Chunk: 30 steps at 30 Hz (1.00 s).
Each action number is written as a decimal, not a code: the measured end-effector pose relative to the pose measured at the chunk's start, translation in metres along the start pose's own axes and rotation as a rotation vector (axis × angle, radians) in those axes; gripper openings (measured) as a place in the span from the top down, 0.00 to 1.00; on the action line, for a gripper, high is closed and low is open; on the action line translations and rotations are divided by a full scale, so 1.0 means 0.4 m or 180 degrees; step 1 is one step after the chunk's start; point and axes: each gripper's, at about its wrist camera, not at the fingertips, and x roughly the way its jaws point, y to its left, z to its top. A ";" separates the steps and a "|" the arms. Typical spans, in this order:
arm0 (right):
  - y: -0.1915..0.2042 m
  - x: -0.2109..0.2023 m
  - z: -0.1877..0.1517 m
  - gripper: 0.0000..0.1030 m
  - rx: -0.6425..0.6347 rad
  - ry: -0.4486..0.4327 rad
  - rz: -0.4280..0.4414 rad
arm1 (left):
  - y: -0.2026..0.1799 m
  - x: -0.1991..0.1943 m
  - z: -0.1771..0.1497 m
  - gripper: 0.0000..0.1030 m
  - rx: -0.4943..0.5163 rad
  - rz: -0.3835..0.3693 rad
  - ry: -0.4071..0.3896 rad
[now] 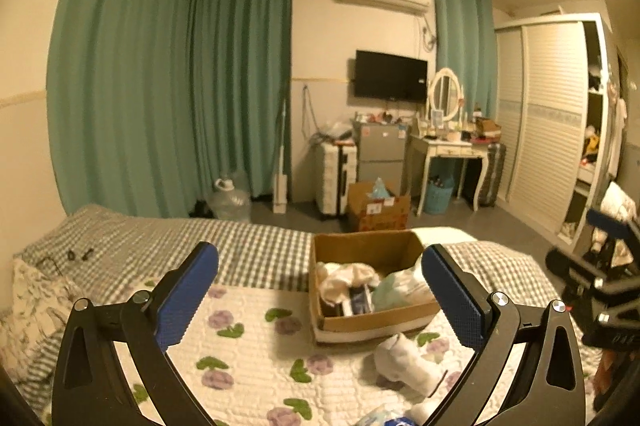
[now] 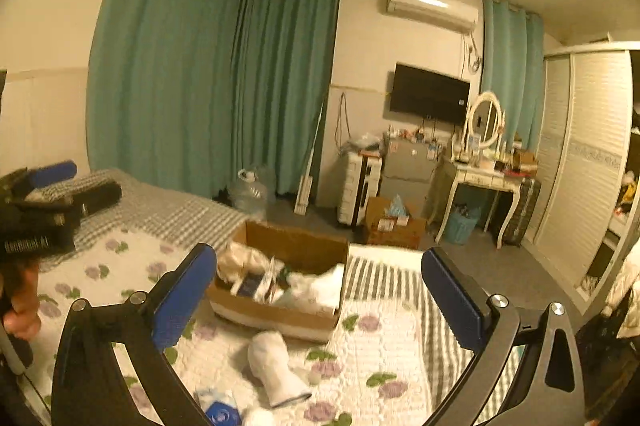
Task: Organize soft objects
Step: 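Move both tools back to the pile and grasp the white sock with the right tool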
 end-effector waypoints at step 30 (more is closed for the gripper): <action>0.089 0.307 -0.459 0.31 0.0039 0.2004 0.0651 | -0.057 0.261 -0.412 0.00 0.0131 0.0101 0.1814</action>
